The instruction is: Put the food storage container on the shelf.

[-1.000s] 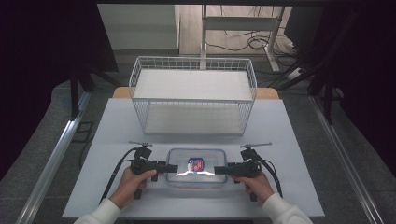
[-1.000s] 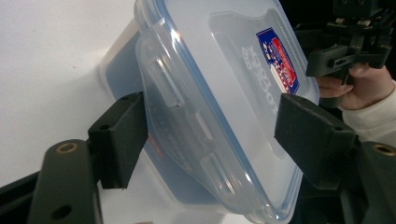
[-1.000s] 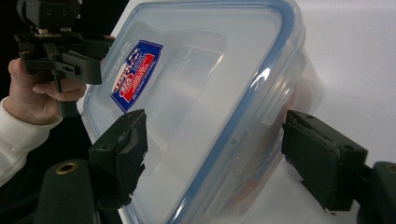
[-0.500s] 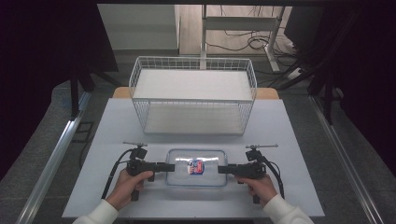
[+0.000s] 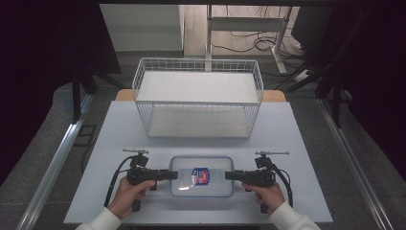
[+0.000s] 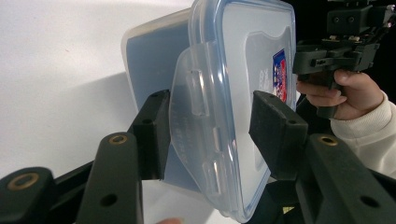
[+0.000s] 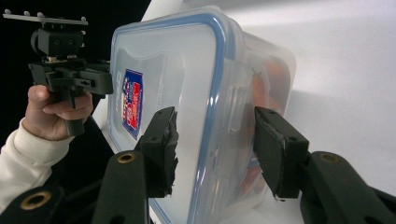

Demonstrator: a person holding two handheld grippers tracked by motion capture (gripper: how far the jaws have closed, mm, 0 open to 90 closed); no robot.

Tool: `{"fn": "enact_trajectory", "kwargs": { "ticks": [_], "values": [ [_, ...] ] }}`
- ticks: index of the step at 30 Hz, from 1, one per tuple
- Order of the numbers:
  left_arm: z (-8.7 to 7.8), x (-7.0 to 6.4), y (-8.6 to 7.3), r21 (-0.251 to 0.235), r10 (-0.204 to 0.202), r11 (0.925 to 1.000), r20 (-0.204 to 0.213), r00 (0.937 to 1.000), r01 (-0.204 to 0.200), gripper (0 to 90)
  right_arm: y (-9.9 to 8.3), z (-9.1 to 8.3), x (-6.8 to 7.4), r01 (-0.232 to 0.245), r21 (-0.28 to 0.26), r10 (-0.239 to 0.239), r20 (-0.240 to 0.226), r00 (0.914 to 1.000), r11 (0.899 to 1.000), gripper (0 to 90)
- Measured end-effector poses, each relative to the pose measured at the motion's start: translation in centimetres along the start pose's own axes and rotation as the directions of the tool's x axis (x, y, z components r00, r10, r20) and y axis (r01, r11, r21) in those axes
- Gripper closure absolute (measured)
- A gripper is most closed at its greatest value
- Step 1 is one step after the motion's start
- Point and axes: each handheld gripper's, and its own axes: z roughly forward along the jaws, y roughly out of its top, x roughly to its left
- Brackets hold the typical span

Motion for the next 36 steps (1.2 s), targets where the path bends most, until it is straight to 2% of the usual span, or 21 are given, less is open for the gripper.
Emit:
{"fn": "enact_trajectory", "kwargs": {
  "ticks": [5, 7, 20, 29, 33, 36],
  "values": [
    [-0.1, -0.4, 0.1, -0.007, 0.012, 0.9999, -0.011, 0.9999, -0.012, 50.2, 0.0, -0.1, 0.0, -0.028, -0.004, 0.028, 0.002, 0.9996, 1.000, 51.5],
    [-0.2, -0.6, 0.3, -0.013, 0.017, 0.9998, -0.011, 0.9998, -0.018, 51.3, 0.1, -0.2, 0.1, -0.038, -0.023, 0.038, -0.001, 0.9993, 0.999, 52.0],
    [-0.3, -0.6, 1.2, -0.027, 0.023, 0.9994, -0.009, 0.9997, -0.023, 51.4, 0.9, -0.4, 0.2, -0.044, -0.053, 0.045, 0.001, 0.9990, 0.998, 52.2],
    [-0.3, 0.4, 3.2, -0.042, 0.020, 0.9989, -0.007, 0.9998, -0.020, 51.7, 3.1, 0.2, -0.3, -0.025, -0.063, 0.025, 0.001, 0.9997, 0.998, 52.1],
    [-0.5, 1.2, 5.2, -0.056, 0.039, 0.9976, -0.012, 0.9992, -0.040, 51.7, 5.0, 0.8, -0.6, -0.009, -0.080, 0.009, -0.001, 1.0000, 0.997, 52.1],
    [-0.5, 1.5, 6.0, -0.061, 0.051, 0.9968, -0.016, 0.9986, -0.052, 51.7, 5.8, 1.1, -0.9, 0.003, -0.079, -0.003, -0.003, 1.0000, 0.997, 52.1]
  ]
}}
